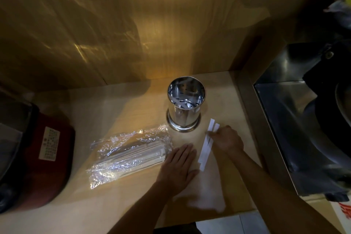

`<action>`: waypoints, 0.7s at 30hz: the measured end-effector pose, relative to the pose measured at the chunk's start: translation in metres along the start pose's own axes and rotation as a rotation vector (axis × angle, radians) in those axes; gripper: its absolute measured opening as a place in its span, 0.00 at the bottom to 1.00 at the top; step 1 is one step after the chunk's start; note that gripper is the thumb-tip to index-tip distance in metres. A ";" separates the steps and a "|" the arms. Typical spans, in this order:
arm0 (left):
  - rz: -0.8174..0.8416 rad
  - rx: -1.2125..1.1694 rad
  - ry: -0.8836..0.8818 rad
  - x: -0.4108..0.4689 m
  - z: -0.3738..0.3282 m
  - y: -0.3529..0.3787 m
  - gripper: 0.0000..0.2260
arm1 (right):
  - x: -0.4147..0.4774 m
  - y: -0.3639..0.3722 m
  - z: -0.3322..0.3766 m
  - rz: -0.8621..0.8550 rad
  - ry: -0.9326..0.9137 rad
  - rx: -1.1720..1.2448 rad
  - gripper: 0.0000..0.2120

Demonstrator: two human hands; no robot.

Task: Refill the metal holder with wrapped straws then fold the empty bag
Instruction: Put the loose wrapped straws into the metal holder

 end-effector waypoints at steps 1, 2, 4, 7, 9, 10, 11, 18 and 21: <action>-0.008 0.004 0.004 0.000 0.000 -0.001 0.24 | -0.001 0.007 -0.003 0.031 0.011 -0.009 0.26; -0.014 0.012 0.008 0.001 0.000 -0.001 0.24 | -0.002 0.012 -0.004 0.049 0.028 0.002 0.26; -0.026 0.025 0.016 0.001 -0.001 -0.002 0.24 | -0.004 0.015 -0.002 0.055 0.048 0.016 0.25; -0.015 0.034 0.015 0.001 -0.001 -0.001 0.25 | -0.007 0.022 0.009 0.064 -0.016 -0.145 0.25; 0.007 0.039 0.006 0.001 -0.001 0.001 0.25 | -0.006 0.023 0.009 0.068 -0.028 -0.207 0.23; 0.014 0.039 0.003 0.001 0.000 0.001 0.25 | -0.003 0.023 0.008 0.087 -0.024 -0.195 0.22; 0.017 0.036 0.003 0.001 0.000 0.001 0.25 | -0.001 0.022 0.007 0.115 -0.025 -0.158 0.22; 0.007 0.014 0.015 0.001 0.000 0.000 0.25 | -0.005 -0.064 0.048 -0.066 -0.277 0.417 0.06; 0.011 0.013 0.015 0.001 0.000 0.001 0.25 | -0.032 -0.119 0.068 -0.292 -0.409 0.626 0.06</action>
Point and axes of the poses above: each hand's wrist, its own x-axis towards the middle knuckle, its own y-axis out of the palm, z = x × y, the point moved 7 cm from there along x, towards the middle knuckle, and after that the axes turned 10 degrees about y, right-handed, at the moved point
